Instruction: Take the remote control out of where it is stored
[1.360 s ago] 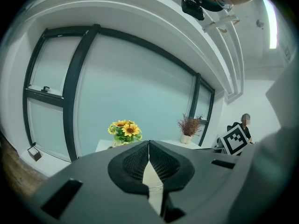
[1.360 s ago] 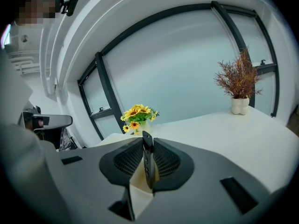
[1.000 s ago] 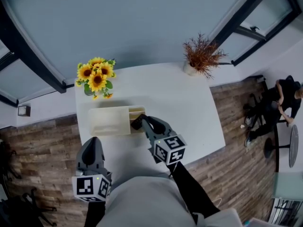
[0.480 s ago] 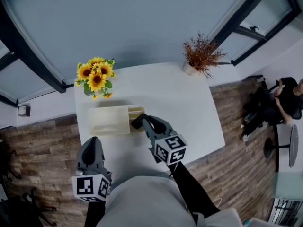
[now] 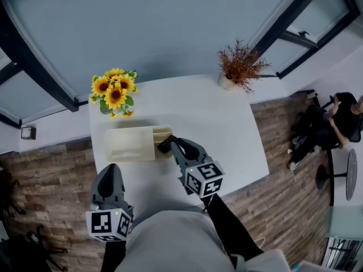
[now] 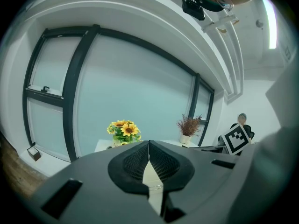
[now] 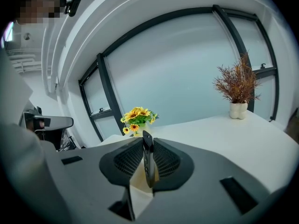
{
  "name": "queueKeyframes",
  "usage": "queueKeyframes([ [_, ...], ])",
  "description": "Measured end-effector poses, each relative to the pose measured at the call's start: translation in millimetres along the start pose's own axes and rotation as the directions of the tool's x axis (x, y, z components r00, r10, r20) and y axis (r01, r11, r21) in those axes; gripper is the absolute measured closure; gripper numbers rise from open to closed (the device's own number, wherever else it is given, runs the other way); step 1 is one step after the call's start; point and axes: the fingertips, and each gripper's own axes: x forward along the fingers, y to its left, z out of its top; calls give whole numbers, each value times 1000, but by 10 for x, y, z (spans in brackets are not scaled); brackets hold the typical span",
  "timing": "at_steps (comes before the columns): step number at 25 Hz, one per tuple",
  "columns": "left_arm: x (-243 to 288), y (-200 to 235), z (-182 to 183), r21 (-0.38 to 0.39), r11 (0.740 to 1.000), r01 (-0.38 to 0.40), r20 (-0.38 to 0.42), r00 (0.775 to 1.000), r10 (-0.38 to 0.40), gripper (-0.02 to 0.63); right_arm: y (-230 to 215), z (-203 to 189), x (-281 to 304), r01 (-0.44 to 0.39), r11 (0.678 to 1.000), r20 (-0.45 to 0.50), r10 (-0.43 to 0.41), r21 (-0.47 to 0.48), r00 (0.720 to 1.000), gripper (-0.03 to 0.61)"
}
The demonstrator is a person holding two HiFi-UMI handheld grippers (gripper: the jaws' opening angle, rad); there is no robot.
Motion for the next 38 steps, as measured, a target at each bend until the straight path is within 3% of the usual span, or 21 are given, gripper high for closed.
queueKeyframes([
  [38,-56,6,3,-1,1000,1,9,1000,-1,604,17,75,-78,10,1000,27,-10,0,1000,509],
])
